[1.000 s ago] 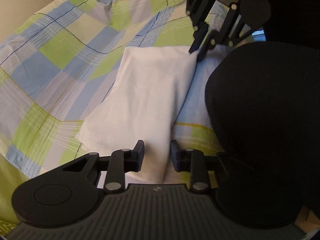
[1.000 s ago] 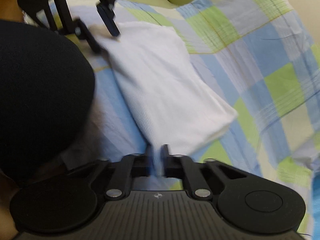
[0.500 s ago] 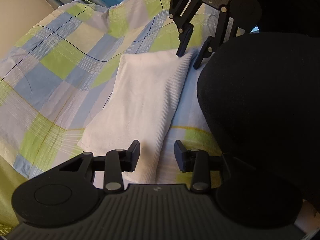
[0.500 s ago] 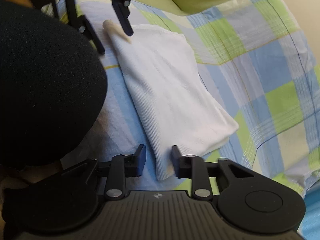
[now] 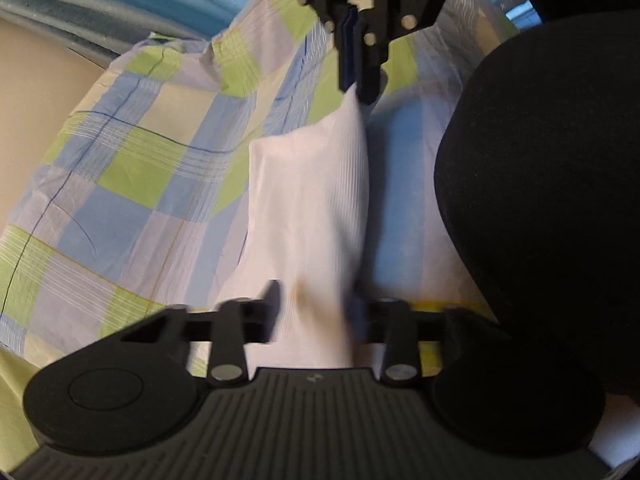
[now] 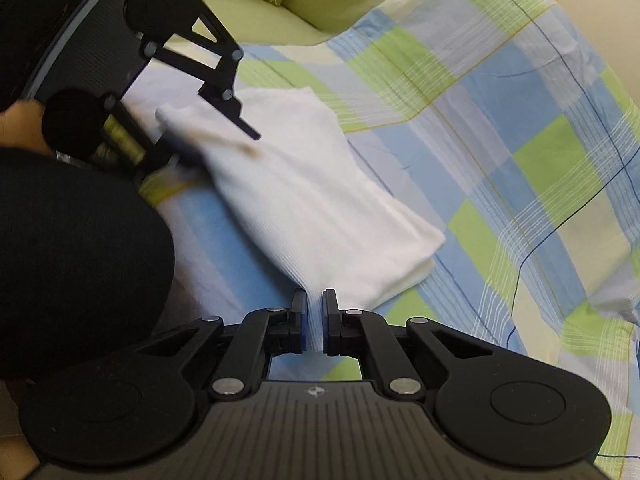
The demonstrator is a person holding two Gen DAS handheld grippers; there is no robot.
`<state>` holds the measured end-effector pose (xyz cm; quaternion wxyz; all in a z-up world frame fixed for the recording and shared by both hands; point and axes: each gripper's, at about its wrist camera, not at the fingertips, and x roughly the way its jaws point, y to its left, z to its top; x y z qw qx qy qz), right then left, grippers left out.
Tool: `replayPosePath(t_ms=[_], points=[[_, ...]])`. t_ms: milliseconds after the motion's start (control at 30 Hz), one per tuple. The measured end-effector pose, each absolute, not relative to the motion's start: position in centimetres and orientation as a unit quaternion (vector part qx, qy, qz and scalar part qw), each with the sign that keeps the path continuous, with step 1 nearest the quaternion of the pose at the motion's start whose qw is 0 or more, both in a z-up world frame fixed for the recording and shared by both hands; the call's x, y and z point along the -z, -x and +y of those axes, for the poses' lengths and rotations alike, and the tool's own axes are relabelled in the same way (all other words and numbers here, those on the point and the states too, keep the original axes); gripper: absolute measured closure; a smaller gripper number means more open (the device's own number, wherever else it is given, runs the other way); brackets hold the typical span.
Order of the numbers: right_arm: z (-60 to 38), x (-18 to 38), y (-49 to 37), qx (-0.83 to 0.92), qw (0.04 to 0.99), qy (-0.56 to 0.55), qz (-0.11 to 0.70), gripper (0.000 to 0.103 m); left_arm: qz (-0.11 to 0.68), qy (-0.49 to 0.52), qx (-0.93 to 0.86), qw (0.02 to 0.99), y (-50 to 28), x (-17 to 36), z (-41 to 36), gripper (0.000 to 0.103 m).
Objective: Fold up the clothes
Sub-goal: 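Grasp the tank top end with the right tool while the left tool grasps the other end, then lift the folded tank top with both tools and carry it toward the clothes stack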
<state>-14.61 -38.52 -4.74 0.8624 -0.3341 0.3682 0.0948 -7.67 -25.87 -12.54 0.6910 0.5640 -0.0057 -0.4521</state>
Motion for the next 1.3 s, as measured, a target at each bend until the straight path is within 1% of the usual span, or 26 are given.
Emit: replayPosePath(t_ms=[33, 100, 167, 267, 300, 333, 433, 467, 500, 567, 633, 700, 733, 800, 833, 867, 900, 967, 1033, 1200, 1300], points=[[-38.4, 5.2, 14.7, -0.093, 0.860, 0.340, 0.369, 0.098, 0.003, -0.557, 0.459, 0.692, 7.4, 12.4, -25.8, 0.095], [-38.1, 6.1, 14.8, -0.090, 0.860, 0.345, 0.365, 0.084, 0.019, -0.543, 0.469, 0.696, 6.9, 11.9, -25.8, 0.096], [-37.5, 6.6, 14.7, -0.098, 0.864, 0.343, 0.356, 0.077, 0.044, -0.517, 0.481, 0.707, 6.1, 11.0, -25.8, 0.096], [-36.3, 7.2, 14.1, -0.108, 0.866, 0.350, 0.342, 0.072, 0.073, -0.482, 0.494, 0.720, 5.1, 9.4, -25.8, 0.096], [-35.9, 7.4, 13.7, -0.106, 0.866, 0.354, 0.337, 0.069, 0.080, -0.473, 0.499, 0.722, 4.9, 8.9, -25.8, 0.096], [-35.5, 7.7, 13.3, -0.102, 0.865, 0.362, 0.331, 0.068, 0.082, -0.466, 0.502, 0.724, 4.7, 8.5, -25.8, 0.096], [-35.1, 8.4, 12.1, -0.085, 0.858, 0.395, 0.316, 0.070, 0.080, -0.457, 0.508, 0.726, 4.6, 7.7, -25.8, 0.096], [-35.2, 8.4, 11.8, -0.078, 0.857, 0.401, 0.314, 0.074, 0.080, -0.459, 0.507, 0.725, 4.6, 7.7, -25.7, 0.096], [-35.3, 8.4, 11.7, -0.071, 0.855, 0.406, 0.315, 0.084, 0.079, -0.461, 0.507, 0.724, 4.6, 7.7, -25.7, 0.095], [-35.9, 8.4, 11.5, -0.057, 0.851, 0.411, 0.322, 0.098, 0.068, -0.480, 0.498, 0.719, 5.0, 8.5, -25.5, 0.092], [-36.4, 8.2, 11.5, -0.057, 0.853, 0.402, 0.328, 0.098, 0.046, -0.511, 0.484, 0.709, 5.6, 9.6, -25.4, 0.085], [-36.4, 8.0, 11.7, -0.058, 0.853, 0.403, 0.327, 0.098, 0.013, -0.550, 0.462, 0.696, 6.3, 11.1, -25.2, 0.067], [-36.4, 8.0, 11.7, -0.059, 0.853, 0.402, 0.328, 0.098, 0.002, -0.562, 0.455, 0.691, 6.4, 11.7, -25.2, 0.066], [-36.4, 8.1, 11.6, -0.059, 0.852, 0.402, 0.330, 0.099, -0.007, -0.576, 0.446, 0.685, 6.2, 12.1, -25.4, 0.067], [-36.4, 8.2, 11.4, -0.058, 0.852, 0.401, 0.332, 0.099, -0.010, -0.581, 0.442, 0.683, 6.0, 12.2, -25.5, 0.070], [-36.4, 8.2, 11.3, -0.057, 0.851, 0.403, 0.332, 0.099, -0.012, -0.587, 0.438, 0.681, 5.8, 12.3, -25.7, 0.084], [-36.4, 8.1, 11.3, -0.055, 0.851, 0.404, 0.332, 0.099, -0.015, -0.592, 0.434, 0.679, 5.7, 12.4, -25.8, 0.095], [-36.4, 7.5, 11.4, -0.045, 0.853, 0.408, 0.324, 0.099, -0.023, -0.601, 0.429, 0.674, 5.3, 12.3, -26.1, 0.096], [-36.6, 6.3, 11.6, -0.031, 0.857, 0.408, 0.313, 0.099, -0.037, -0.602, 0.428, 0.673, 4.9, 11.1, -26.2, 0.096], [-37.2, 1.7, 12.7, 0.022, 0.868, 0.410, 0.280, 0.099, -0.095, -0.587, 0.437, 0.675, 5.6, 6.2, -27.3, 0.097], [-37.9, -1.4, 14.8, 0.063, 0.872, 0.404, 0.269, 0.099, -0.133, -0.575, 0.445, 0.673, 6.5, 3.1, -28.1, 0.097]])
